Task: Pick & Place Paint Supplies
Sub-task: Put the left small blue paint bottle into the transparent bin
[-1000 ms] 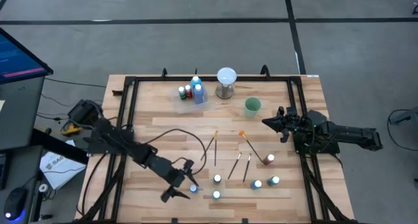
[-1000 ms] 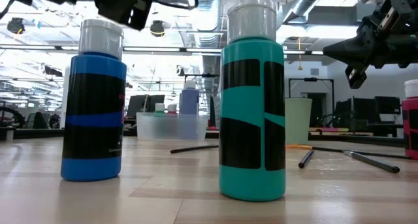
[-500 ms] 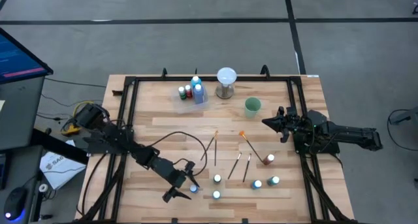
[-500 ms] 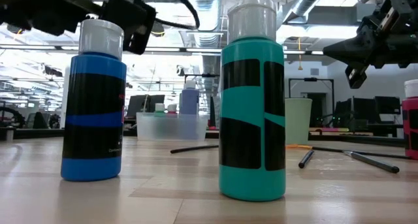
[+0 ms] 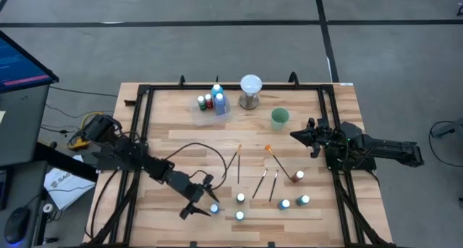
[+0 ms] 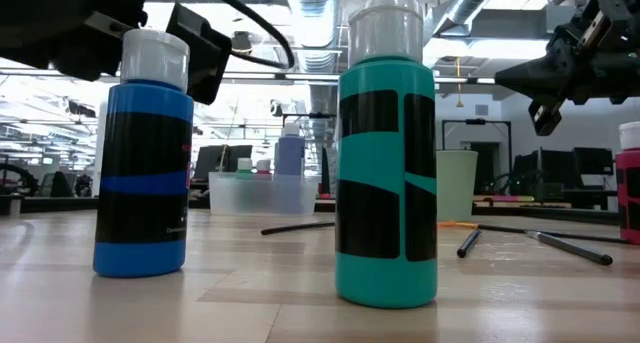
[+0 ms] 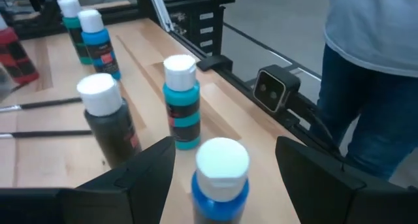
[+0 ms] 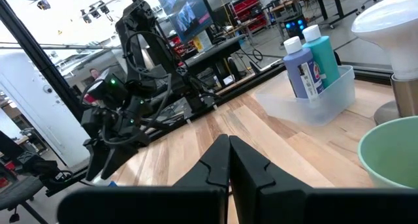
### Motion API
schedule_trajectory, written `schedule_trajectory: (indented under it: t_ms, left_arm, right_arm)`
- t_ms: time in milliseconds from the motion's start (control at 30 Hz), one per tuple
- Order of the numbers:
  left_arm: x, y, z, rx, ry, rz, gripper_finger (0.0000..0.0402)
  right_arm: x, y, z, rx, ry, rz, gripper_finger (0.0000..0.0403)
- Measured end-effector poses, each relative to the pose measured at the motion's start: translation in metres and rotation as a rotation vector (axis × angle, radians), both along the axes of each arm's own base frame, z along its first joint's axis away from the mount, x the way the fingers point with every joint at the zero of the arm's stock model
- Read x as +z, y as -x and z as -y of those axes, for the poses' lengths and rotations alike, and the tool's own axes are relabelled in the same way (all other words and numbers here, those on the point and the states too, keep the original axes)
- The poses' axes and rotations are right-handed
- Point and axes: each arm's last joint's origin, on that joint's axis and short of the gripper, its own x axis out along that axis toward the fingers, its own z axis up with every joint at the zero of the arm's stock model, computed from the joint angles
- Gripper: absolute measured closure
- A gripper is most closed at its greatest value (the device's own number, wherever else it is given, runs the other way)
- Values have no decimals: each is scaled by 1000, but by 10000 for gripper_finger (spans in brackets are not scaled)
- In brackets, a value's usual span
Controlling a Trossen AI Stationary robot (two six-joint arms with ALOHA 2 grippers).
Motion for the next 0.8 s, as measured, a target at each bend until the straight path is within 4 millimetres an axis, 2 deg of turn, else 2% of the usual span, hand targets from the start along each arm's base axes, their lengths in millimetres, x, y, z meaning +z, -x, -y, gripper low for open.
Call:
schedule_trajectory:
  t_ms: [333,533,800]
  left_arm:
    - [-5,-8,-8,-21,24,-1,144]
    - [-15,-12,-6,-31,70,12,166]
    - [-16,-11,-2,-42,76,19,199]
  right_arm:
    - [0,0,0,0,0,0,403]
    - [0,0,0,0,0,0,403]
    - [0,0,0,0,0,0,403]
